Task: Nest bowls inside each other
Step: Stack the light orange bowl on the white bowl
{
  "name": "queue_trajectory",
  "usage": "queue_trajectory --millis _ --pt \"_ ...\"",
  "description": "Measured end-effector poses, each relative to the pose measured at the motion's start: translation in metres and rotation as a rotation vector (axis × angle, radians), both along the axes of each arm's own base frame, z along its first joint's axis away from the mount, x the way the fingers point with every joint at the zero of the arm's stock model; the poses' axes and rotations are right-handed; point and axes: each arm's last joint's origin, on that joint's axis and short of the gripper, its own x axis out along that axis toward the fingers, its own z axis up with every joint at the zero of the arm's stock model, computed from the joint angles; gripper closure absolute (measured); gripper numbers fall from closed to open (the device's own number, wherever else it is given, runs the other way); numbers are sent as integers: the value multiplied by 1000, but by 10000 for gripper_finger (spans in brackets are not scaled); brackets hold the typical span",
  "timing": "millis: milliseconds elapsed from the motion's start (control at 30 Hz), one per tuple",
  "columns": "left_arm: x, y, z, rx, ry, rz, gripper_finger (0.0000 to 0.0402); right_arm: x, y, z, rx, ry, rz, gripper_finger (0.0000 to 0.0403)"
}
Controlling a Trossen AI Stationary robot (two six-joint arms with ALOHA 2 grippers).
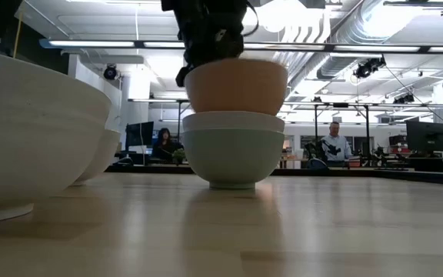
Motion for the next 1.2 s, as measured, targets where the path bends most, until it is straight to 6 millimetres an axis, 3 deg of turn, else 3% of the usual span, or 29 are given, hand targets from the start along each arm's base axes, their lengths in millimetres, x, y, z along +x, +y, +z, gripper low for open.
queue_trajectory --millis 300,1200 --pt "7 -2 -17 41 66 -1 401 0 0 0 18 5 -5 292" --pt "14 -4 -28 57 81 -29 396 0 0 -2 24 22 -6 292"
